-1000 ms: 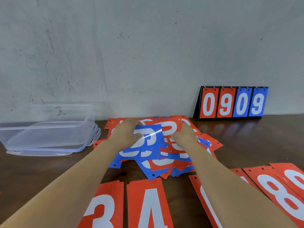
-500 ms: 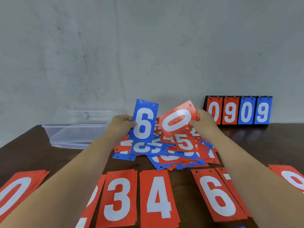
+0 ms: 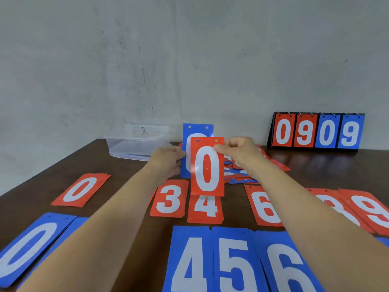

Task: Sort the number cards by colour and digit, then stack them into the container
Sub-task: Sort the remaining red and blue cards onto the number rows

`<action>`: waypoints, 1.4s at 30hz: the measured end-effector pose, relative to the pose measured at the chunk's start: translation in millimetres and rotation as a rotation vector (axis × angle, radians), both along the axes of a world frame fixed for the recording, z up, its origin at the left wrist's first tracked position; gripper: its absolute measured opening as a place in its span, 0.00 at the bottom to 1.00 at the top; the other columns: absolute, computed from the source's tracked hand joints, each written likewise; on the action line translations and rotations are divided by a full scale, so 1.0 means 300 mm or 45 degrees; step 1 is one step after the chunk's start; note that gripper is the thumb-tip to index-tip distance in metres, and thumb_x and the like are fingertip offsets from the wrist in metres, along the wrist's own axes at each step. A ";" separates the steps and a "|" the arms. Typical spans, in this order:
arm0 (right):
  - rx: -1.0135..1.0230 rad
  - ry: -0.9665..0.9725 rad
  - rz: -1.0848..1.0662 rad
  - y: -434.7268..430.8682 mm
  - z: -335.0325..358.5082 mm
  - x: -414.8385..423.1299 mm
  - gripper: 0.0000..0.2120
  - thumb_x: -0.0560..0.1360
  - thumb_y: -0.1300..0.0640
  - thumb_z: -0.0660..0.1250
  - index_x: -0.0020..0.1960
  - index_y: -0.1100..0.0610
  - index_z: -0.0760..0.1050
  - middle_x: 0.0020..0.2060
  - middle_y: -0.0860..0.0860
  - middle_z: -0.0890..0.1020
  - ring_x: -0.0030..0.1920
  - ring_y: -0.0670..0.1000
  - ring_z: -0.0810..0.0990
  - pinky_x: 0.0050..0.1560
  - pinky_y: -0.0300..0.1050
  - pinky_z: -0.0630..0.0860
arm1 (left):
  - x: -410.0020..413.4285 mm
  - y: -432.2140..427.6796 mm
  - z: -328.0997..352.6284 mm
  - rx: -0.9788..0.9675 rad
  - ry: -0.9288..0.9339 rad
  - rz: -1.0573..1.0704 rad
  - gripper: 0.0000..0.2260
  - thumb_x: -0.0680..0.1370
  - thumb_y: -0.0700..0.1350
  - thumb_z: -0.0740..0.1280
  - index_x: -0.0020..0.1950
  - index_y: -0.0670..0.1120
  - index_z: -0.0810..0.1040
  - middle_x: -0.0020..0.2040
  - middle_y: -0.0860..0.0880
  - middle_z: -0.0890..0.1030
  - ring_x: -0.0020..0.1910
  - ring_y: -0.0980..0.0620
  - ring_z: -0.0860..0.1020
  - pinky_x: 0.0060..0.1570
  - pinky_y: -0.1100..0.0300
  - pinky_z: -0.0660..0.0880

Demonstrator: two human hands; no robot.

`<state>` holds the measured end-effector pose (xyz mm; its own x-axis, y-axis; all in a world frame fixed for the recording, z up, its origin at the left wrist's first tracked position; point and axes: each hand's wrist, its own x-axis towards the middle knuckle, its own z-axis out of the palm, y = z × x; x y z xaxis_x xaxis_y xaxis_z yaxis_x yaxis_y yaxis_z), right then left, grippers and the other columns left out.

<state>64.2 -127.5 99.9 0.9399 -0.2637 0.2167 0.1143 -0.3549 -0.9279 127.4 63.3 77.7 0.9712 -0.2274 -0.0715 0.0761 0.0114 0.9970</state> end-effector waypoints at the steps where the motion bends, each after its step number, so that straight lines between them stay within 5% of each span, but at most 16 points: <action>1: 0.002 -0.003 0.016 0.024 -0.022 -0.001 0.14 0.73 0.60 0.73 0.33 0.59 0.72 0.28 0.47 0.77 0.24 0.38 0.73 0.28 0.30 0.71 | -0.034 0.010 -0.012 -0.016 0.032 -0.013 0.09 0.81 0.40 0.63 0.58 0.38 0.77 0.54 0.40 0.83 0.52 0.44 0.82 0.56 0.47 0.78; 4: -0.010 0.001 0.042 0.083 -0.081 -0.022 0.18 0.75 0.61 0.70 0.30 0.59 0.66 0.19 0.41 0.72 0.22 0.38 0.71 0.29 0.31 0.68 | -0.122 0.040 -0.051 -0.047 0.101 -0.019 0.10 0.82 0.42 0.61 0.58 0.39 0.78 0.54 0.42 0.82 0.52 0.45 0.82 0.54 0.50 0.79; 8: -0.035 -0.027 -0.031 0.144 -0.131 -0.031 0.15 0.74 0.59 0.71 0.36 0.68 0.72 0.37 0.60 0.83 0.38 0.52 0.84 0.43 0.51 0.82 | -0.182 0.068 -0.083 -0.032 0.223 0.060 0.15 0.81 0.46 0.63 0.64 0.40 0.76 0.59 0.42 0.81 0.59 0.44 0.80 0.63 0.47 0.74; 11: -0.097 -0.043 -0.086 0.205 -0.139 -0.020 0.13 0.74 0.57 0.72 0.40 0.68 0.77 0.40 0.64 0.83 0.43 0.63 0.83 0.47 0.58 0.81 | -0.192 0.123 -0.104 0.198 0.000 0.060 0.18 0.77 0.48 0.70 0.65 0.43 0.77 0.59 0.45 0.82 0.57 0.44 0.80 0.59 0.44 0.77; 18: -0.128 -0.122 -0.040 0.383 -0.126 0.033 0.11 0.73 0.55 0.72 0.39 0.64 0.80 0.38 0.58 0.84 0.42 0.57 0.83 0.47 0.52 0.80 | -0.134 0.295 -0.080 0.433 -0.147 0.124 0.16 0.77 0.47 0.70 0.64 0.46 0.77 0.58 0.50 0.82 0.55 0.50 0.81 0.55 0.52 0.79; 22: -0.108 -0.147 -0.077 0.470 -0.121 0.078 0.02 0.74 0.63 0.70 0.45 0.58 0.81 0.41 0.48 0.81 0.47 0.51 0.81 0.49 0.46 0.78 | -0.061 0.465 -0.078 0.347 -0.132 0.209 0.11 0.77 0.44 0.70 0.59 0.45 0.80 0.49 0.50 0.84 0.42 0.54 0.83 0.40 0.60 0.81; 26: -0.155 -0.090 -0.118 0.536 -0.129 0.094 0.12 0.74 0.66 0.70 0.56 0.57 0.76 0.47 0.48 0.77 0.50 0.49 0.78 0.41 0.38 0.74 | 0.045 0.682 -0.087 0.369 -0.133 0.303 0.07 0.77 0.40 0.70 0.54 0.43 0.81 0.51 0.43 0.84 0.47 0.45 0.83 0.48 0.51 0.81; 30: -0.093 -0.010 -0.108 0.582 -0.155 0.082 0.17 0.74 0.63 0.71 0.58 0.51 0.70 0.42 0.45 0.78 0.44 0.46 0.80 0.37 0.41 0.79 | 0.150 0.855 -0.107 0.464 -0.120 0.382 0.08 0.77 0.41 0.70 0.55 0.43 0.81 0.51 0.42 0.84 0.49 0.42 0.83 0.54 0.44 0.79; 35: -0.081 0.028 -0.130 0.644 -0.176 0.057 0.15 0.75 0.61 0.71 0.57 0.51 0.70 0.39 0.45 0.80 0.40 0.43 0.81 0.29 0.34 0.76 | 0.229 0.942 -0.148 0.614 -0.166 0.430 0.10 0.78 0.41 0.68 0.59 0.40 0.80 0.54 0.42 0.82 0.48 0.45 0.81 0.48 0.53 0.77; 39: -0.026 0.044 -0.123 0.681 -0.178 0.030 0.15 0.75 0.62 0.70 0.56 0.51 0.69 0.38 0.45 0.79 0.37 0.41 0.79 0.25 0.30 0.74 | 0.263 0.948 -0.186 0.766 -0.199 0.416 0.15 0.78 0.44 0.68 0.63 0.40 0.78 0.58 0.42 0.81 0.56 0.43 0.80 0.57 0.48 0.78; 42: -0.012 0.050 -0.142 0.698 -0.183 0.008 0.16 0.75 0.62 0.71 0.56 0.51 0.69 0.38 0.45 0.80 0.36 0.41 0.80 0.27 0.31 0.75 | 0.268 0.945 -0.205 0.957 -0.321 0.377 0.14 0.79 0.44 0.66 0.62 0.40 0.78 0.57 0.42 0.81 0.56 0.44 0.79 0.53 0.53 0.77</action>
